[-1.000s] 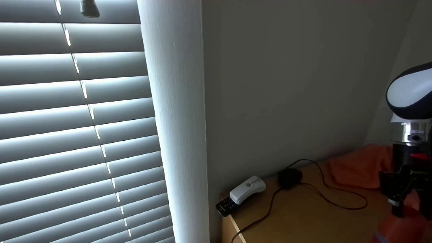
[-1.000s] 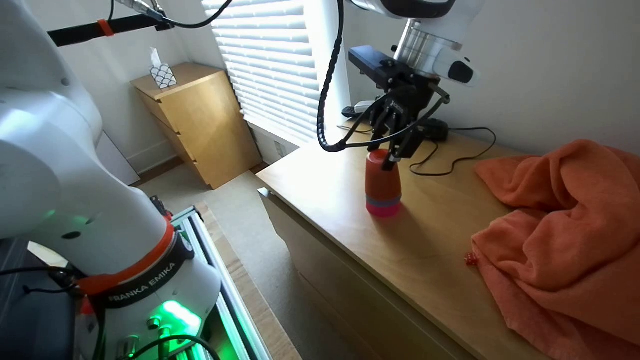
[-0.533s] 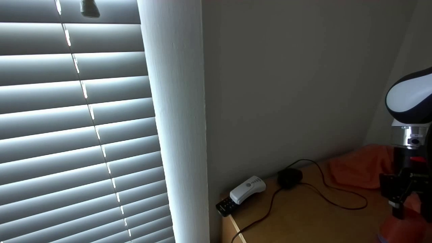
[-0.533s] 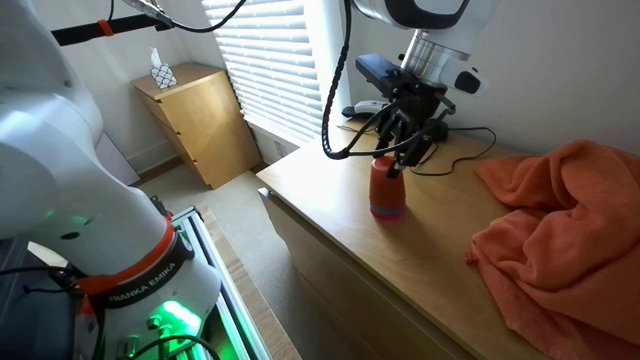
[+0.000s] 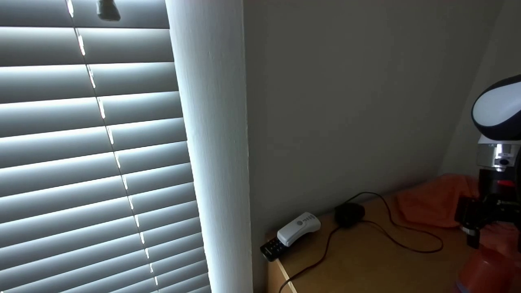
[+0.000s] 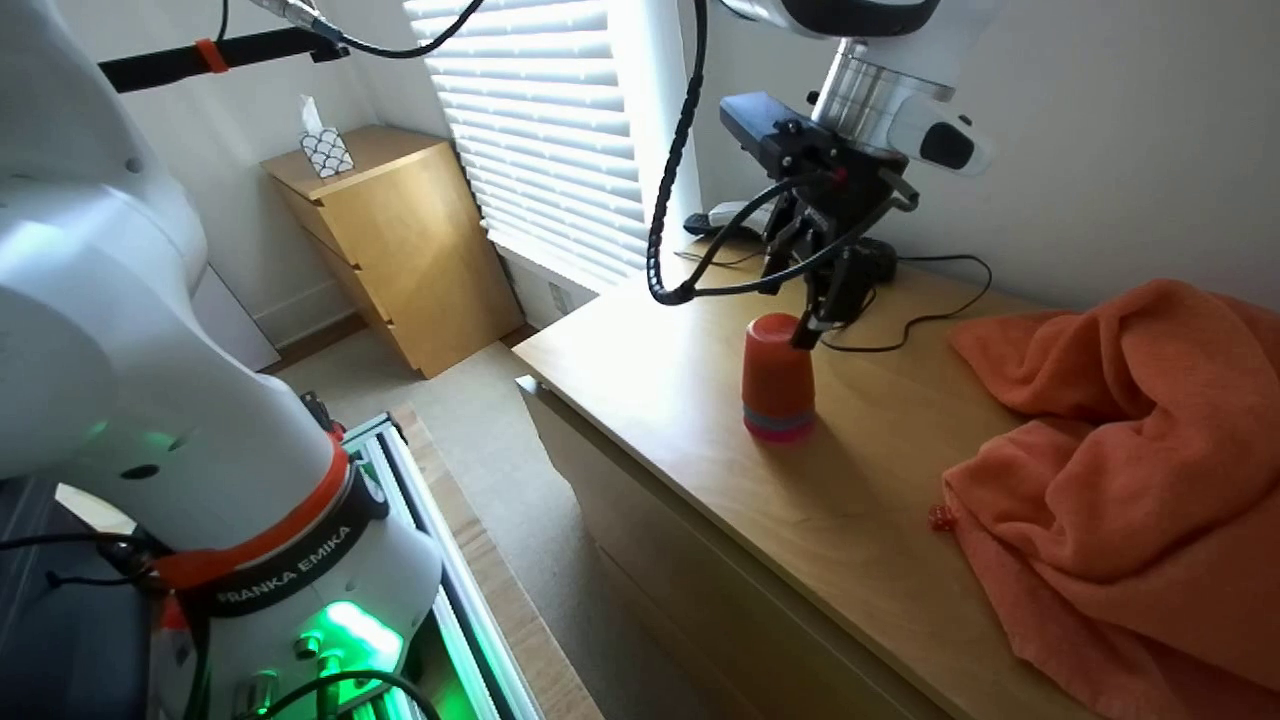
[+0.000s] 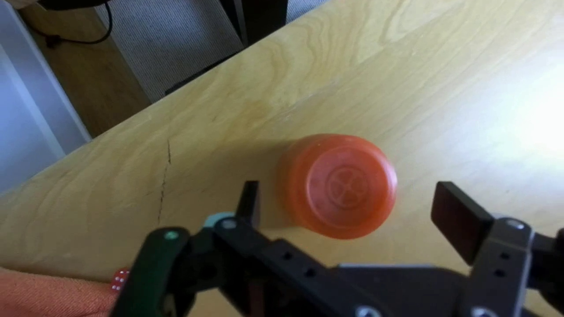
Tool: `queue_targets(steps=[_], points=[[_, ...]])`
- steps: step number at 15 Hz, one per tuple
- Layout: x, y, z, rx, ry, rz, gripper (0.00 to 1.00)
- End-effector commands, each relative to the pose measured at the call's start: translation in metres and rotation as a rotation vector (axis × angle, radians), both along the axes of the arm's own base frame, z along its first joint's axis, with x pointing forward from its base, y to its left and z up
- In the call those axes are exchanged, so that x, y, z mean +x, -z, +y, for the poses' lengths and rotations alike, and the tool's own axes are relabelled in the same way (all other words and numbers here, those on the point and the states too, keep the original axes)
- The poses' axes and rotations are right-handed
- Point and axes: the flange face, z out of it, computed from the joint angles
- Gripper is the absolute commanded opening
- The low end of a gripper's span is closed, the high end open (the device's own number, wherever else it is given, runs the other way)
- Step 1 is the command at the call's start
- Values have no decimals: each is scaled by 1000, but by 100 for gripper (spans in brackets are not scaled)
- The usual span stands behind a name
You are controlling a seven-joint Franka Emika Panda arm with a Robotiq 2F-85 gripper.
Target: Stack the cups into each other starting with the orange cup into blue cup and finally the stacked cups onto the pink cup
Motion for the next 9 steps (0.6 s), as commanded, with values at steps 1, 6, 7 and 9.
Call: queue_targets(steps=[1, 6, 7, 9], points=[[-21, -55, 0, -48, 48, -82, 100], [-43, -120, -6, -98, 143, -202, 100], [-48, -130, -7, -103, 159, -219, 100], [-59, -147, -10, -107, 191, -251, 100]])
